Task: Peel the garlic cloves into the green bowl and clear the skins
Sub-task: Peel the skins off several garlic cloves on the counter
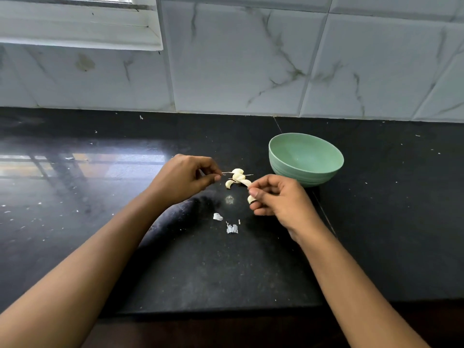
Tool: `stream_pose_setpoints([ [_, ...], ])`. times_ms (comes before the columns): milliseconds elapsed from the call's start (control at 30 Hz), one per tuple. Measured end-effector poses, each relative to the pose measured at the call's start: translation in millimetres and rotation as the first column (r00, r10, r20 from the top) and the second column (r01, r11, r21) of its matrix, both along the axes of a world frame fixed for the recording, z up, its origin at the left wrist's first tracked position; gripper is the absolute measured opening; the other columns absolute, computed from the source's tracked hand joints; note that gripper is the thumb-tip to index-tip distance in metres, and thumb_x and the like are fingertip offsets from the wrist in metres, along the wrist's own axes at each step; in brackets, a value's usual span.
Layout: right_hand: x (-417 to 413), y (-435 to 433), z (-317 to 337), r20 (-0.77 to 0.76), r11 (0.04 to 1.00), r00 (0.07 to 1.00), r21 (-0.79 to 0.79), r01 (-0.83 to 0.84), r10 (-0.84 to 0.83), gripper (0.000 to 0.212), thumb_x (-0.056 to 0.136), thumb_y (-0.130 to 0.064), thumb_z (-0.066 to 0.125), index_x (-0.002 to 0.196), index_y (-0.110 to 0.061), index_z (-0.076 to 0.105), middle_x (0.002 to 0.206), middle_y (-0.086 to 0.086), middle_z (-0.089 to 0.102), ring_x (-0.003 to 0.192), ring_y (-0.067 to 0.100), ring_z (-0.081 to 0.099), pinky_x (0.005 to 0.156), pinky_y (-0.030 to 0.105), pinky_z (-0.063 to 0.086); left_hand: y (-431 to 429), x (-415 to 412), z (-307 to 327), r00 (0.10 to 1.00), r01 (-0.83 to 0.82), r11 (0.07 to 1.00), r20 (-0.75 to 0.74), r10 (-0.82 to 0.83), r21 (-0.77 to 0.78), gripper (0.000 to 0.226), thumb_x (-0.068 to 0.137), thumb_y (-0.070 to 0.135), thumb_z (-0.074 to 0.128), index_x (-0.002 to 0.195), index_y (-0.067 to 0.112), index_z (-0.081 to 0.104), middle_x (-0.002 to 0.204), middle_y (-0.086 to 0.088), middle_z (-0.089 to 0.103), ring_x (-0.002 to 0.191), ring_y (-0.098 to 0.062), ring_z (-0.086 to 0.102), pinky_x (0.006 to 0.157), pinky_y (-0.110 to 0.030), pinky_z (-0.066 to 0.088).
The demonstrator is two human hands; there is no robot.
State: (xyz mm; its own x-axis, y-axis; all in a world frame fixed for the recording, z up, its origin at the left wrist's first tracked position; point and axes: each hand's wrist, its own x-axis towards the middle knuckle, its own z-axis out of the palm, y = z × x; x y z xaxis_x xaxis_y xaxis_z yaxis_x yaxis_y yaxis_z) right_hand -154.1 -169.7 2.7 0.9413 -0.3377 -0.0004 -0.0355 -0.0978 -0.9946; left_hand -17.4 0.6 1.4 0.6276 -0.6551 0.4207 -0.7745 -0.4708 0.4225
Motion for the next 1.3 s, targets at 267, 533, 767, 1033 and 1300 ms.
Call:
stream_pose_setpoints([
  [267,-21.0,-13.2,-3.8,-0.116,0.993,0.99,0.091,-0.074,0.084,0.015,0.077,0.009,0.068,0.084,-0.003,0.069,0.071,0.005,0.067,0.065,0.006,0.066,0.064,0.016,0.055,1.5,9.4,0.5,0.945,-0.286,0.954,-0.141,0.296,0.086,0.023,0.088,0.037,0.063,0.109,0.029,0.065,0.098,0.011,0.061,0.102,-0.015,0.06,0.077,-0.028,0.041],
  [533,-20.0,-12.5,1.0,-0.133,0.847,0.989,-0.517,-0.119,0.058,0.008,0.081,-0.007,0.072,0.083,-0.015,0.072,0.071,0.002,0.071,0.065,0.012,0.068,0.066,0.025,0.057,2.1,2.5,-1.9,0.93,-0.069,0.817,-0.26,0.261,0.572,0.067,0.096,0.046,0.045,0.151,0.026,0.013,0.16,0.0,0.007,0.147,-0.022,0.003,0.118,-0.039,0.011],
  [767,-20.4,-10.1,9.6,-0.121,0.663,0.993,-0.742,-0.103,0.019,0.004,0.077,-0.025,0.073,0.081,-0.026,0.073,0.071,-0.011,0.069,0.069,0.0,0.063,0.071,0.023,0.051,16.3,-1.1,13.1,0.903,0.089,0.739,-0.368,0.223,0.668,0.083,0.092,0.053,0.046,0.151,0.026,-0.006,0.158,0.007,-0.016,0.145,-0.01,-0.014,0.117,-0.035,-0.004],
  [1033,-10.1,-12.4,16.5,-0.11,0.57,0.985,-0.804,-0.168,0.134,0.009,0.08,-0.017,0.073,0.088,-0.02,0.072,0.078,-0.009,0.069,0.072,0.003,0.061,0.07,0.02,0.047,12.7,-6.5,8.5,0.912,0.107,0.696,-0.349,0.217,0.71,0.094,0.088,0.062,0.044,0.149,0.022,-0.016,0.155,0.003,-0.026,0.143,-0.012,-0.023,0.118,-0.04,-0.008],
  [1300,-5.0,-21.7,30.1,-0.068,0.549,0.98,-0.82,-0.163,0.189,0.01,0.079,-0.015,0.075,0.087,-0.021,0.073,0.08,-0.009,0.07,0.074,0.003,0.063,0.071,0.021,0.048,9.9,-13.4,7.2,0.913,0.095,0.679,-0.335,0.232,0.728,0.085,0.093,0.058,0.039,0.15,0.024,-0.014,0.156,-0.002,-0.024,0.143,-0.017,-0.023,0.118,-0.041,-0.009],
])
